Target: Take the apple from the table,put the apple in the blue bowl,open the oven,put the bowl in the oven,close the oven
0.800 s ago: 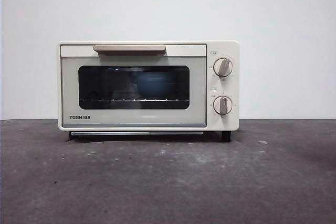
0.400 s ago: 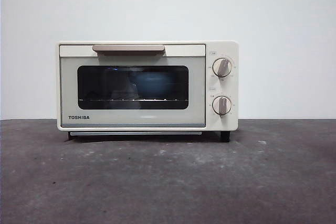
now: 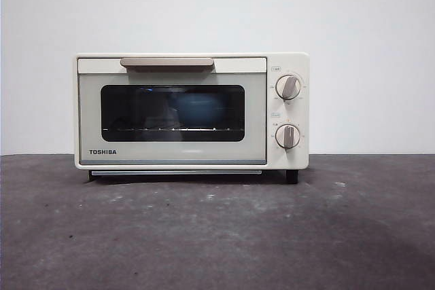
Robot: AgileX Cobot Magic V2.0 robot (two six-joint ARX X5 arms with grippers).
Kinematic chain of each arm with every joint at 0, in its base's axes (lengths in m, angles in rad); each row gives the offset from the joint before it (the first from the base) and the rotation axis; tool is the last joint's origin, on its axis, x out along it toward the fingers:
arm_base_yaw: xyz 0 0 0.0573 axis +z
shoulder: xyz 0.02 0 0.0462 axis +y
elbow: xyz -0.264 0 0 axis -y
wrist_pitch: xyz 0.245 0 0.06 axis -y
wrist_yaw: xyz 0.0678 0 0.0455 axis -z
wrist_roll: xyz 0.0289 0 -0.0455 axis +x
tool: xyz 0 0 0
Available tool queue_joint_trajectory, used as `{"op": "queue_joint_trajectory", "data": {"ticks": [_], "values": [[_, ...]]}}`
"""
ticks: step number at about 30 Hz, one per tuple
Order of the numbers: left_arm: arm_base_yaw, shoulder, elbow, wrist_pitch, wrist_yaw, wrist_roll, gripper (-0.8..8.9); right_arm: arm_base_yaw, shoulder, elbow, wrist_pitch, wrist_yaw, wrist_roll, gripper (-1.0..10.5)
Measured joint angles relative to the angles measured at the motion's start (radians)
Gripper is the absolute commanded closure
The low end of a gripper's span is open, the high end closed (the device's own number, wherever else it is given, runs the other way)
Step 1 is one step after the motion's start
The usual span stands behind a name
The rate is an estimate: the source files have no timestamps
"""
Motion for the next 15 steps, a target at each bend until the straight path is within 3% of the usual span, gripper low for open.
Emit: {"op": "queue_joint_trajectory", "data": {"ticks": [11,15], "values": [[0.000,0.000,0.000,0.000,0.000,0.000,8.06,-0.081,-0.110,-0.180,0.053,0.001,-0.004,9.4],[0.000,0.000,0.000,0.000,0.000,0.000,8.06,-0.081,-0.132,-0.184,-0.019,0.001,-0.006,9.4]]}}
